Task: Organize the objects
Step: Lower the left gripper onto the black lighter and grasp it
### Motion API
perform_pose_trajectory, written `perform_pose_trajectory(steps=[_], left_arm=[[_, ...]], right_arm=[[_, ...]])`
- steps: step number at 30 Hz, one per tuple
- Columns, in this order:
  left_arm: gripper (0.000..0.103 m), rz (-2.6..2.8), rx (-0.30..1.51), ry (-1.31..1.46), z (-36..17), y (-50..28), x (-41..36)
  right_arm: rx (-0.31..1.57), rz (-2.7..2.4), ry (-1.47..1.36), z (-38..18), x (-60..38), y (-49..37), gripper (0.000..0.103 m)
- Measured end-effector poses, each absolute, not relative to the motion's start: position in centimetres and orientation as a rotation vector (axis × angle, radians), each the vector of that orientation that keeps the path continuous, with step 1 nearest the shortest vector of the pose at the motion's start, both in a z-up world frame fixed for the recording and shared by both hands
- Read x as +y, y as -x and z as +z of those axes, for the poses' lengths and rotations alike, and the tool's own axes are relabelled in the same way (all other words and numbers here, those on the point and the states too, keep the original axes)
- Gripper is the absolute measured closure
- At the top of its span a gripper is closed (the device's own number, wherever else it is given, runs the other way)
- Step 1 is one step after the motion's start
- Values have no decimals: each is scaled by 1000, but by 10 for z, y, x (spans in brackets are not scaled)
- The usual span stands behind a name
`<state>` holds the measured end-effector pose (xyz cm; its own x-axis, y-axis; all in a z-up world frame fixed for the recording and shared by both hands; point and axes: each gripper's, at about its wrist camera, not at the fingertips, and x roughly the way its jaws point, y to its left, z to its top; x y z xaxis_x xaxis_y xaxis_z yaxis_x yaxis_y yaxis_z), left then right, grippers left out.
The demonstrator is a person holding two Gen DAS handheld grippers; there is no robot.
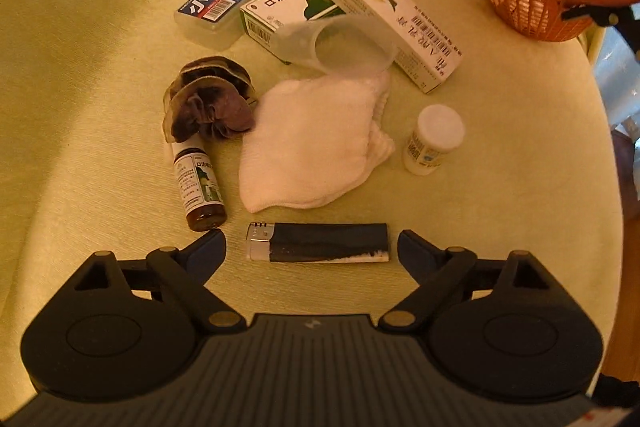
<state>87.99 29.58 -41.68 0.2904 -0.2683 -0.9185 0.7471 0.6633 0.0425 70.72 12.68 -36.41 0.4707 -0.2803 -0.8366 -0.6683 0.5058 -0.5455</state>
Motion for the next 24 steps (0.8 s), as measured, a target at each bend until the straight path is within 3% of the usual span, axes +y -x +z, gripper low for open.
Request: perform_pose_trajectory(steps=[7, 24], left_arm=[[23, -729, 1085, -524, -418, -881, 294], [26, -701, 1113, -483, -403, -881, 301]], right_arm=[[1102, 303, 1059, -364, 127, -707, 103], [1102, 303, 1059, -363, 126, -708, 103]])
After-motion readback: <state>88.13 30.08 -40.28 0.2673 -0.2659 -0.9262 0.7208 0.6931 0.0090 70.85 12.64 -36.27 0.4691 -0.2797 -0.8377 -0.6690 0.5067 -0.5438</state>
